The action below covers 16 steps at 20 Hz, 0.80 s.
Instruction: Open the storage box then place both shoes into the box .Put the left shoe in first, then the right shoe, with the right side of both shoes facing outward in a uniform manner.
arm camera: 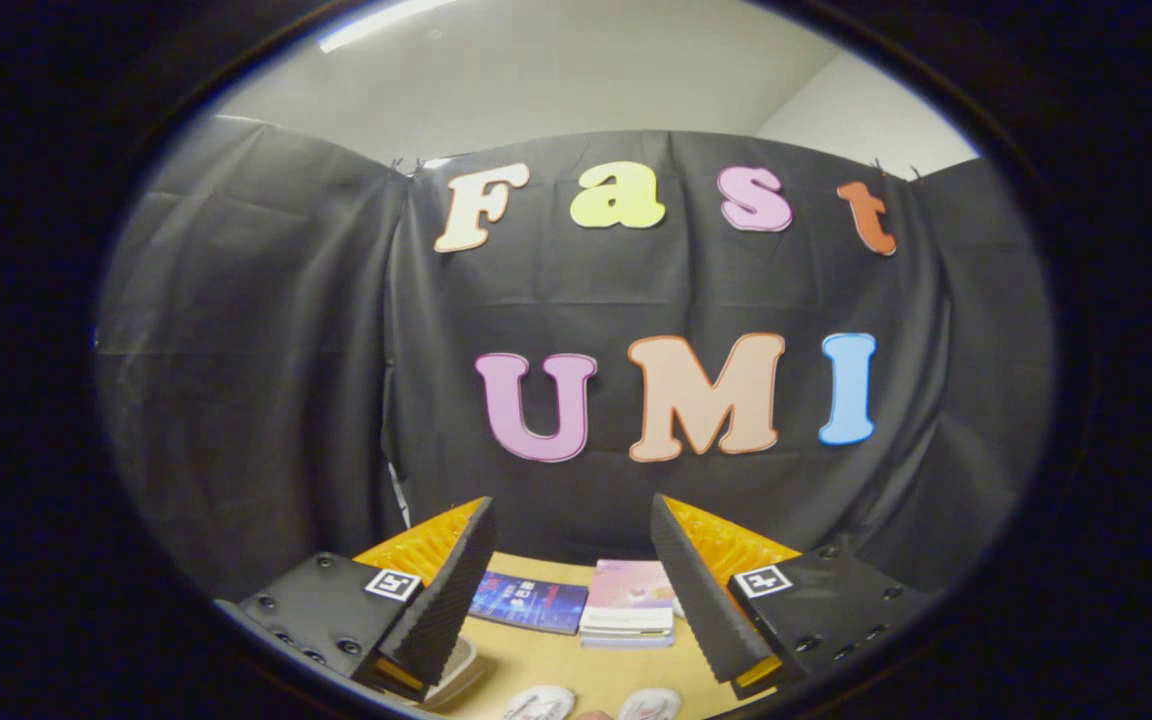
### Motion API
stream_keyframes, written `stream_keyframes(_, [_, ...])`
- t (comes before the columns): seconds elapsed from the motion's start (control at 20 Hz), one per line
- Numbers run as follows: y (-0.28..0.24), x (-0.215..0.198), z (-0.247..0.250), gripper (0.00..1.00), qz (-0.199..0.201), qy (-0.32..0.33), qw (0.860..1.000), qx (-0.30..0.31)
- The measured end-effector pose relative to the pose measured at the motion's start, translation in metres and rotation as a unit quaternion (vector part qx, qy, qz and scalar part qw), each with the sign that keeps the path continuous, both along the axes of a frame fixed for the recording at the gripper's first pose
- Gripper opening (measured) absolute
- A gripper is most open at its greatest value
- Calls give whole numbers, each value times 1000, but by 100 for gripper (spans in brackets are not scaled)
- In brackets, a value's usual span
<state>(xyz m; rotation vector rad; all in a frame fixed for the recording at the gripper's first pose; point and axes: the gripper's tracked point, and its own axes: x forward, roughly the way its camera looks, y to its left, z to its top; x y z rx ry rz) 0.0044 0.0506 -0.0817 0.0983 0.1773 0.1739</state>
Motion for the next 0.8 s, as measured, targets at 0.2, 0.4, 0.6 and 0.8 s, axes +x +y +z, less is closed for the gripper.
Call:
stream_keyframes(0.2, [22,-3,-40,96,28,52,997,52])
stream_keyframes(0.4, [46,-10,-86,96,54,109,987,102])
stream_keyframes(0.6, [65,-24,-135,96,71,165,974,140])
stream_keyframes(0.8, [88,-44,-187,98,90,231,952,182])
